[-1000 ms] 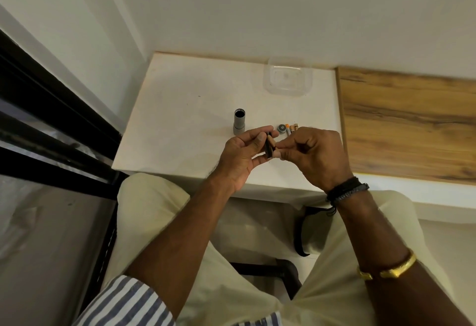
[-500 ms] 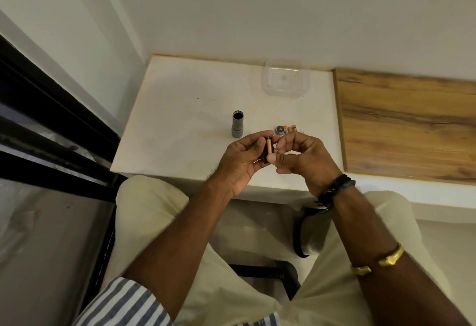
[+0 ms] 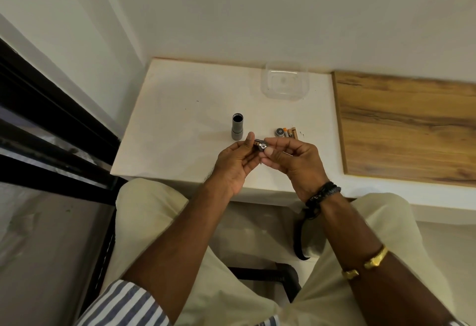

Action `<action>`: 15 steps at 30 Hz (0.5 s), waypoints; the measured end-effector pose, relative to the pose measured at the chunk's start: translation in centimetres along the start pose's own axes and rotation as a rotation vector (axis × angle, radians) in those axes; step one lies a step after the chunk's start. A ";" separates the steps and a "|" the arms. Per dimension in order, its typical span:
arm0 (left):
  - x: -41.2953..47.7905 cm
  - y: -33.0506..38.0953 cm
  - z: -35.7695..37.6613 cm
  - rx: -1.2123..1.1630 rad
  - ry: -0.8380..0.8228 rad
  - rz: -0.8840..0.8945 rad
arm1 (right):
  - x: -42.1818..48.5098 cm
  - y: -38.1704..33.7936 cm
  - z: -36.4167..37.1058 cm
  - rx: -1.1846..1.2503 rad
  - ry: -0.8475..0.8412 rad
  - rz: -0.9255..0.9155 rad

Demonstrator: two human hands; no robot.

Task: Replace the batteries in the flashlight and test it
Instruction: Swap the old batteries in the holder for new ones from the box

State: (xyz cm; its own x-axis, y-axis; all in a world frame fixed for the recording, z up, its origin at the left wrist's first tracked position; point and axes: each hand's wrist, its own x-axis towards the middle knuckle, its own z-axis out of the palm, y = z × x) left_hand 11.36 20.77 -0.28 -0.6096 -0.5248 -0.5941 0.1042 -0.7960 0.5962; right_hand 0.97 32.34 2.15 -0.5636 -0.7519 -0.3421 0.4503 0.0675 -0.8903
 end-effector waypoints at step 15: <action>0.5 0.2 -0.1 0.307 0.095 0.183 | 0.7 0.7 0.2 0.038 0.016 -0.014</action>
State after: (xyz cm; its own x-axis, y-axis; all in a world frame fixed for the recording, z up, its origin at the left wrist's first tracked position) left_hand 11.17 20.33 -0.52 -0.5255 -0.6870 -0.5019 -0.0453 -0.5665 0.8228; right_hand 1.02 31.75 1.31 -0.5806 -0.7422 -0.3347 0.4680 0.0322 -0.8832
